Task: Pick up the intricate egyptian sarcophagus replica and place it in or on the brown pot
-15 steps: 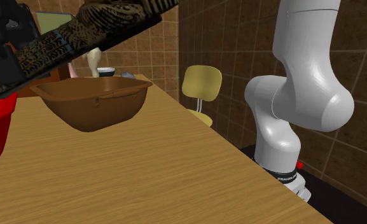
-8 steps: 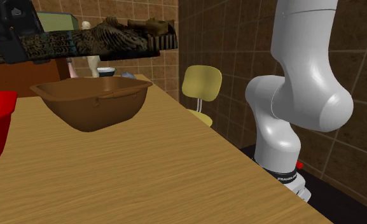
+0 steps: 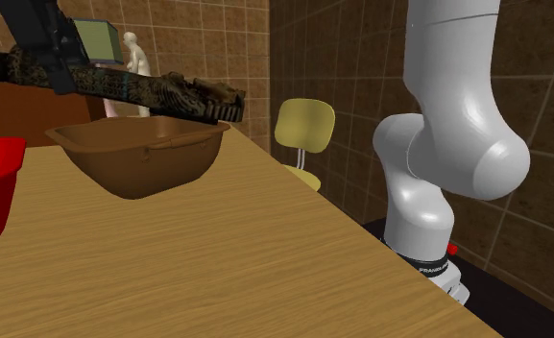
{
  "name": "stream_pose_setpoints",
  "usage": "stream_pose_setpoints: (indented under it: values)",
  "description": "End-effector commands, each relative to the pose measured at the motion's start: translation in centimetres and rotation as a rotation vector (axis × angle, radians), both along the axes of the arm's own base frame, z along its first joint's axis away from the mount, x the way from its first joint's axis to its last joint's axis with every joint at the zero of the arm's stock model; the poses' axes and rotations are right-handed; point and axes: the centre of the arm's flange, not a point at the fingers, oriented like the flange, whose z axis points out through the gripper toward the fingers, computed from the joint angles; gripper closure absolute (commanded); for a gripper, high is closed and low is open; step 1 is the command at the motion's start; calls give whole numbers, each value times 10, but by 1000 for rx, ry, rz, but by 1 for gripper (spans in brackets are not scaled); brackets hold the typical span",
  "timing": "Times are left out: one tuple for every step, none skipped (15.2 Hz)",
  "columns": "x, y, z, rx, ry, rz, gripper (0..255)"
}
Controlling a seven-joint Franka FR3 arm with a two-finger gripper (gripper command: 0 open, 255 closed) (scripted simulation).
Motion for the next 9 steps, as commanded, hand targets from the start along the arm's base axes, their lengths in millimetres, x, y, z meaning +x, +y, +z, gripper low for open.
stream_pose_setpoints:
  values:
    - [4, -29, -2, -1, -1, 2, 255]
    - [4, -42, -3, -1, -1, 2, 255]
    - [4, -55, -3, -1, -1, 2, 255]
    - [4, -68, -4, -1, -1, 2, 255]
    - [5, -82, -4, -1, -1, 2, 255]
    - [5, -95, -5, -1, -1, 2, 255]
    - [5, -108, -6, -1, -1, 2, 255]
    - [6, -121, -6, -1, -1, 2, 255]
    - [6, -134, -7, -1, -1, 2, 255]
